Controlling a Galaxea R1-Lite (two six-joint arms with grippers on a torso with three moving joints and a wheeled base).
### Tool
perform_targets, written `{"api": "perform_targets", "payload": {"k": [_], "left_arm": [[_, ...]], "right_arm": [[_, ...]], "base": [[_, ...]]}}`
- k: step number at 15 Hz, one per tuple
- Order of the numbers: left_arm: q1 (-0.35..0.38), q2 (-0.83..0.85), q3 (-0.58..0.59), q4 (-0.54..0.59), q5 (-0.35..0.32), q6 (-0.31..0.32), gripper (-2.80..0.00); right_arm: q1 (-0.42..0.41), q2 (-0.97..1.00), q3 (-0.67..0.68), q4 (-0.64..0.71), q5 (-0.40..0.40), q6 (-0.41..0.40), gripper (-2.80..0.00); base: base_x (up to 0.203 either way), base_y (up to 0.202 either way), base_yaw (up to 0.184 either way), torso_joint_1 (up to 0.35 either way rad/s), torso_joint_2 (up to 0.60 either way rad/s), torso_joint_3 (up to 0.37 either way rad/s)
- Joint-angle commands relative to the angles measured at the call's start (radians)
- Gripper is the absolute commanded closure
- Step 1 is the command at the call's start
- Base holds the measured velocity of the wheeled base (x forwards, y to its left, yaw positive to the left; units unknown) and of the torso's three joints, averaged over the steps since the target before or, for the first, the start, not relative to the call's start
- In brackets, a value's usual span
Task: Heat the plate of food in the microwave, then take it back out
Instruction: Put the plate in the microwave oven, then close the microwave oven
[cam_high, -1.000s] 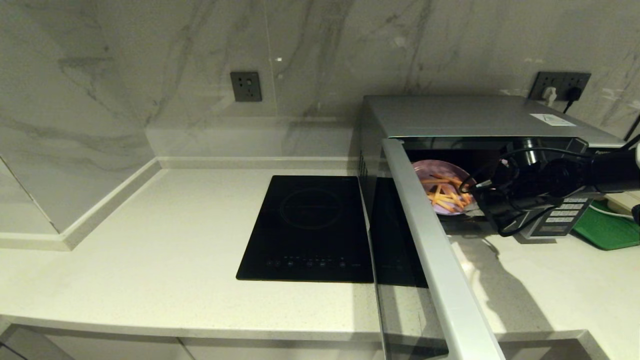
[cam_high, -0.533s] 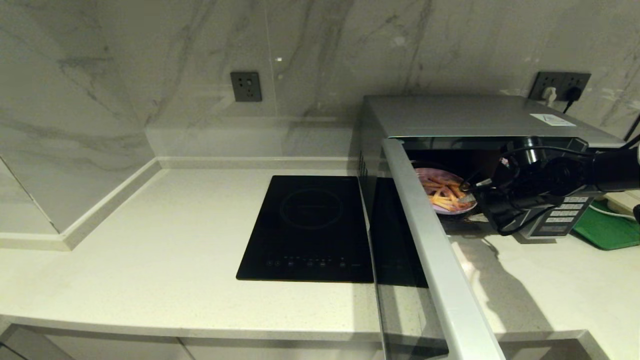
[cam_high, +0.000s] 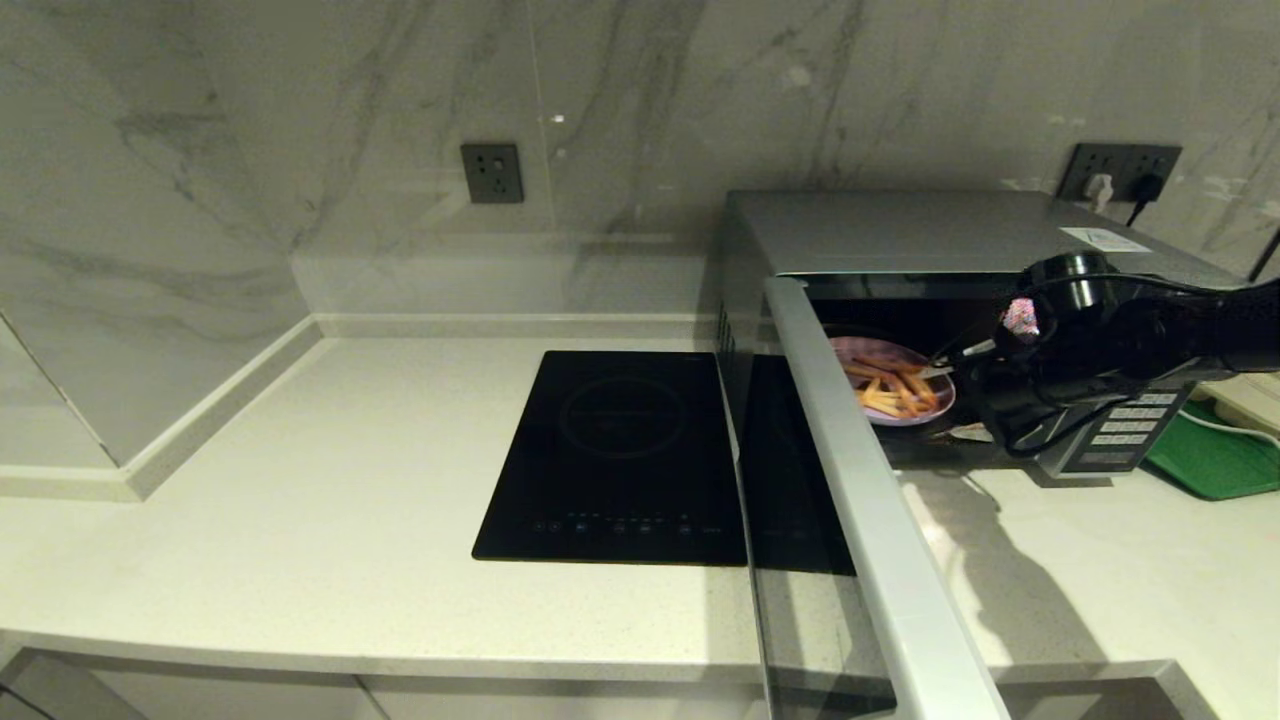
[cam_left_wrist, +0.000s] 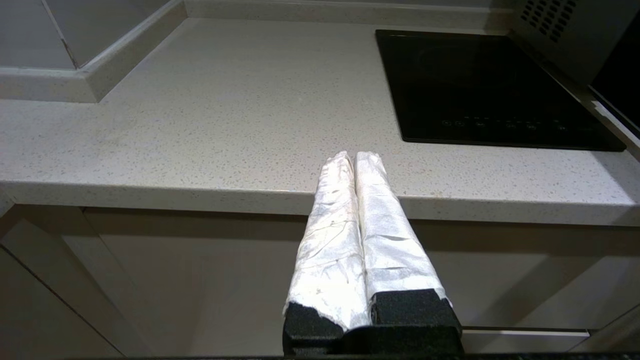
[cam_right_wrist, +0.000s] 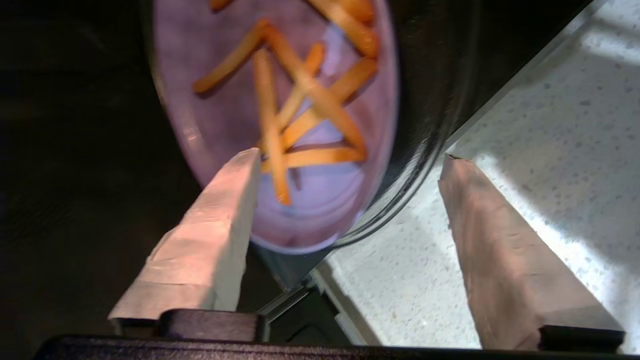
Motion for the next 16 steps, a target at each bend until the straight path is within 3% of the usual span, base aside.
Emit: {"api": "perform_targets", "payload": {"k": [1,2,3,11,14,16], "left_arm": [[0.000,0.000,0.000,-0.001,0.000,0.000,0.00],[0.000,0.000,0.000,-0.001,0.000,0.000,0.00],[0.000,0.000,0.000,-0.001,0.000,0.000,0.00],[0.000,0.000,0.000,-0.001,0.000,0.000,0.00],[0.000,0.000,0.000,-0.001,0.000,0.000,0.00],[0.000,0.000,0.000,-0.001,0.000,0.000,0.00]], "right_arm": [[0.003,-0.044,0.028,0.003,0.004,0.005,-2.80],[0.003,-0.060,0.055,0.003,0.004,0.002,-2.80],[0.003,-0.088,0.093,0.003,0.005,-0.004,0.00],[0.041,-0.450,0.398,0.029,0.057,-0.097,0.00],[0.117,-0.615,0.400,0.292,0.054,-0.220,0.00],[0.182,-0.708,0.329,0.461,0.049,-0.304,0.00]], "base": [[0.000,0.000,0.000,0.000,0.00,0.000],[0.000,0.000,0.000,0.000,0.00,0.000],[0.000,0.000,0.000,0.000,0.00,0.000],[0.000,0.000,0.000,0.000,0.00,0.000],[0.000,0.000,0.000,0.000,0.00,0.000],[0.000,0.000,0.000,0.000,0.00,0.000]]}}
